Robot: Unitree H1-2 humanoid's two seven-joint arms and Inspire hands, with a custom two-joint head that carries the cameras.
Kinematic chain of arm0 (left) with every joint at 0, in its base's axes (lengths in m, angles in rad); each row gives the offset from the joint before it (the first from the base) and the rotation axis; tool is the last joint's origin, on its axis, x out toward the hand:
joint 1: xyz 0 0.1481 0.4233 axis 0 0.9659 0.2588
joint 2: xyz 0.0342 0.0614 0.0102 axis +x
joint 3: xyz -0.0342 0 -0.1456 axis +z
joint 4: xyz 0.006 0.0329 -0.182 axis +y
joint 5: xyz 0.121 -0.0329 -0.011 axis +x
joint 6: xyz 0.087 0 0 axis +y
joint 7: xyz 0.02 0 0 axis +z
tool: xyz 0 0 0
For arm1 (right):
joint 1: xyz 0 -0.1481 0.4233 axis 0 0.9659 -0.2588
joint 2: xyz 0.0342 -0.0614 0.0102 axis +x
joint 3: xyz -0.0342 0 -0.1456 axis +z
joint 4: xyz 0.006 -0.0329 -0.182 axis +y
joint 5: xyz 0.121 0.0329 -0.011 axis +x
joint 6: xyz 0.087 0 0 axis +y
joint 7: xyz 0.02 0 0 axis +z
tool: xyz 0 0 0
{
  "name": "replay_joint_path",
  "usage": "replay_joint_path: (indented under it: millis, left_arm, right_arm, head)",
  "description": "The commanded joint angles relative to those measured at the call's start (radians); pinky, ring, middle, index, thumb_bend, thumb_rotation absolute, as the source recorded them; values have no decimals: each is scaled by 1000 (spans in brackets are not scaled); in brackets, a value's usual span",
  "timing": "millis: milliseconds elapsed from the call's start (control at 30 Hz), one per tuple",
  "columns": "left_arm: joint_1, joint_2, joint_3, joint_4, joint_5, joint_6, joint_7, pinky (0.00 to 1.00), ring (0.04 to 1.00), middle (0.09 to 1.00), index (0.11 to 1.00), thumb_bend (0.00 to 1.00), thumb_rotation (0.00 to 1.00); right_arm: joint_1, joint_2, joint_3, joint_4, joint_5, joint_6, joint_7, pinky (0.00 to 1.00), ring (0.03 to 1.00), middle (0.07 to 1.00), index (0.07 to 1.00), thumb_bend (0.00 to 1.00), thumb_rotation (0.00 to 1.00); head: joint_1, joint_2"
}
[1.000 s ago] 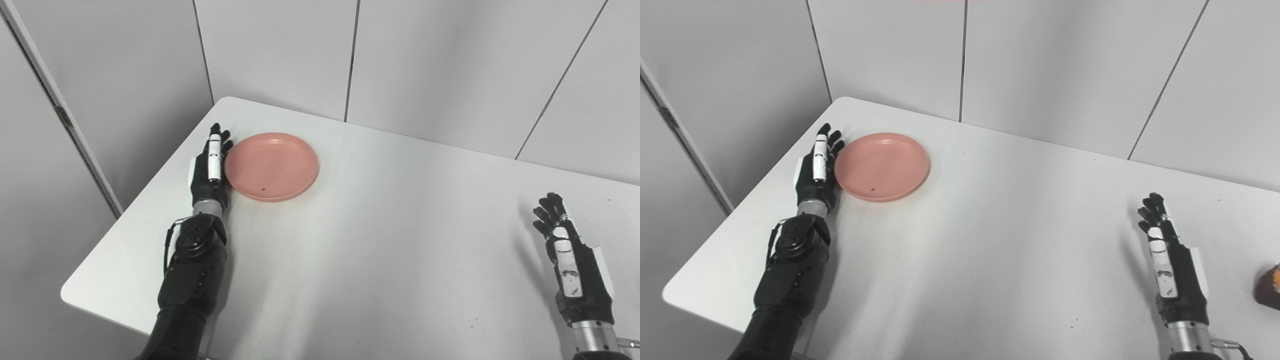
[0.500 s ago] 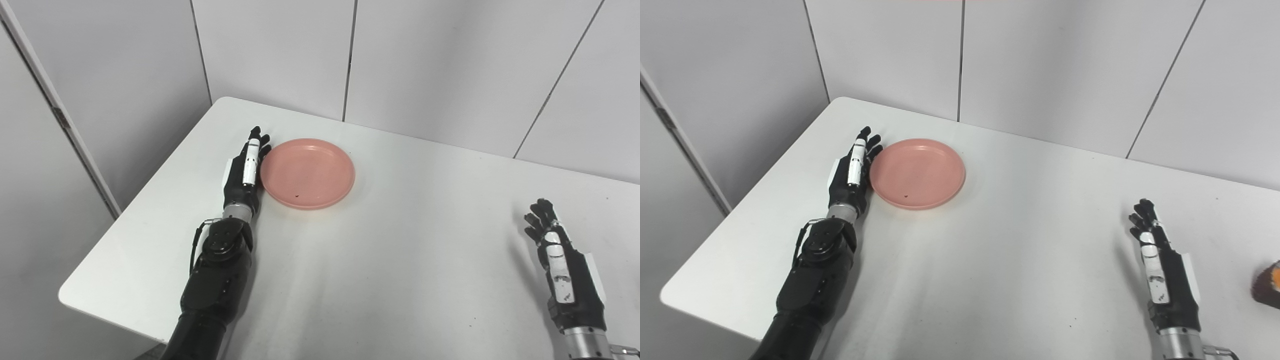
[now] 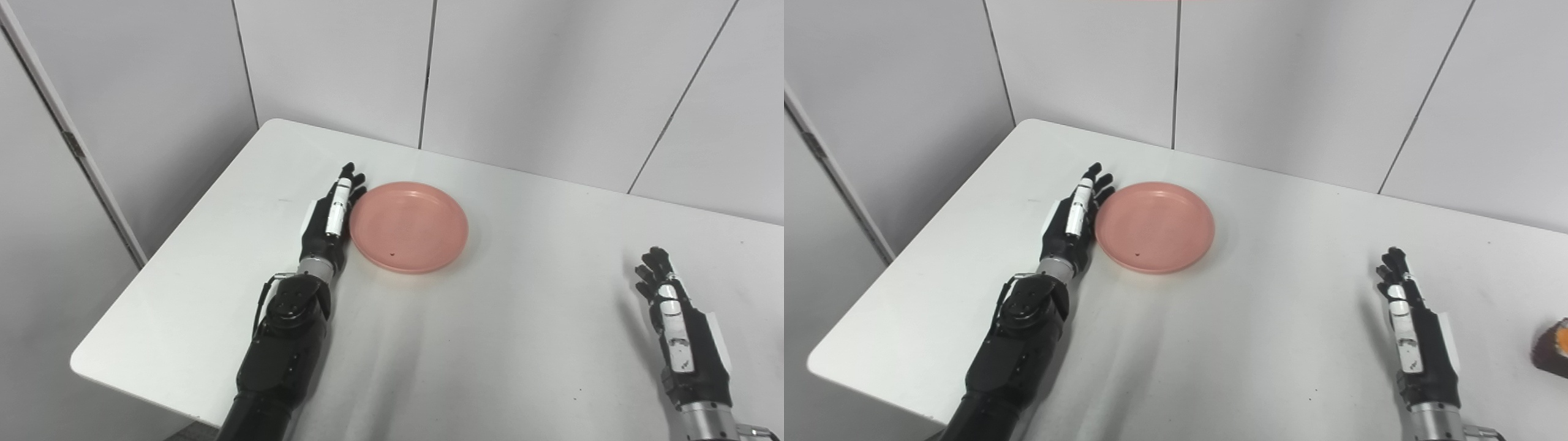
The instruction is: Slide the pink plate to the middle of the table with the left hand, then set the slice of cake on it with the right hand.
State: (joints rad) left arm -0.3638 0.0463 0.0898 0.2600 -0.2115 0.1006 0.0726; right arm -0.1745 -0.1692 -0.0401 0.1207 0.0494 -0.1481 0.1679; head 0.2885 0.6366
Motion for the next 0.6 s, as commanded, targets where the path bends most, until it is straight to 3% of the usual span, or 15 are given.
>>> replay_joint_path:
  millis: [0,400,567]
  left_arm:
    - [-1,-15,-21,-19,4,12,-37,904,913,913,911,426,1000]
    - [47,-66,-59,-117,-34,97,-110,912,920,927,927,409,1000]
    - [65,-73,-81,-156,-34,135,-139,907,926,930,928,415,1000]
  right_arm:
    - [40,28,14,9,-8,23,-19,945,939,952,953,334,1000]
    - [43,50,29,-8,-40,29,-39,928,926,944,950,328,1000]
    - [42,65,34,-29,-43,61,-50,935,932,948,952,319,1000]
  head:
    - [-10,2]
    - [-93,22]
    - [-138,37]
